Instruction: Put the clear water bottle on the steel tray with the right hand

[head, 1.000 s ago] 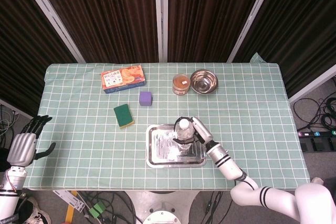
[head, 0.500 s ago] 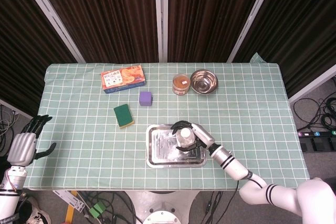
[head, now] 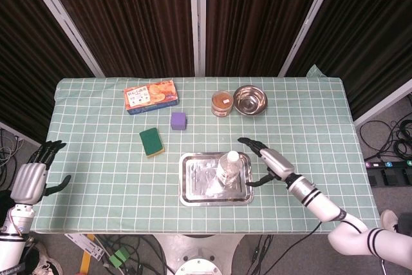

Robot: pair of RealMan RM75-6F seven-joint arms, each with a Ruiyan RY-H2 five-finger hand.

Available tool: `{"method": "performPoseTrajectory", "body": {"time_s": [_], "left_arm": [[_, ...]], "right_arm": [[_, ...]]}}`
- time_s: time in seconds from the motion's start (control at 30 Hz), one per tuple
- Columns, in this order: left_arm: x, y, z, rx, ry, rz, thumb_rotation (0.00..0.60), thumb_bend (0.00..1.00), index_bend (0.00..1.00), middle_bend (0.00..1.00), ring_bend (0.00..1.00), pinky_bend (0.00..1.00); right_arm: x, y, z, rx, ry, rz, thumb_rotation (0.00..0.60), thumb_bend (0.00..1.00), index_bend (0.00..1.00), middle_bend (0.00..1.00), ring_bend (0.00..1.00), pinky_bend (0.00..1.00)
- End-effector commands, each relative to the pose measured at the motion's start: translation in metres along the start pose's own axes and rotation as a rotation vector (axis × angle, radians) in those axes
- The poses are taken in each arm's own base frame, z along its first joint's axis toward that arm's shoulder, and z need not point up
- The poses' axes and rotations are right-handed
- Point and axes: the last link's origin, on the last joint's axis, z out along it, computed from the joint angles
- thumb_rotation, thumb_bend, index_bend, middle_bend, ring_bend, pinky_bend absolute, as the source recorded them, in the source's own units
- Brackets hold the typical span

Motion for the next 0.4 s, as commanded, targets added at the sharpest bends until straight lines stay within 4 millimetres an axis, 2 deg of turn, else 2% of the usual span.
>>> {"method": "performPoseTrajectory", "body": {"time_s": [0.03,0.1,0.2,0.4], "left_arm": [[0.002,0.003,0.001,-0.004,0.005,0.007,0.600,0.31,0.18,0.21,0.11,0.19],[0.003,0.004,0.001,-0.001,0.003,0.009,0.600,0.31,0.19,0.21,0.11,0.19],[0.003,0.005,0.002,0.004,-0.011,0.016,0.600,0.31,0.18,0.21,0.11,0.19],[0.004,0.007,0.004,0.001,-0.007,0.019,0.600,0.31,0.18,0.21,0.11,0.19]], "right_arm": [[0.050,0.012,-0.072,-0.239,0.098,-0.418,0.600,0.00,0.00,0.01,0.00,0.00],[0.052,0.018,-0.095,-0.350,0.180,-0.581,0.600,0.00,0.00,0.01,0.00,0.00],[0.044,0.027,-0.115,-0.468,0.314,-0.728,0.600,0.00,0.00,0.01,0.00,0.00],[0.027,0.054,-0.131,-0.487,0.400,-0.705,0.600,0.00,0.00,0.01,0.00,0.00]]}}
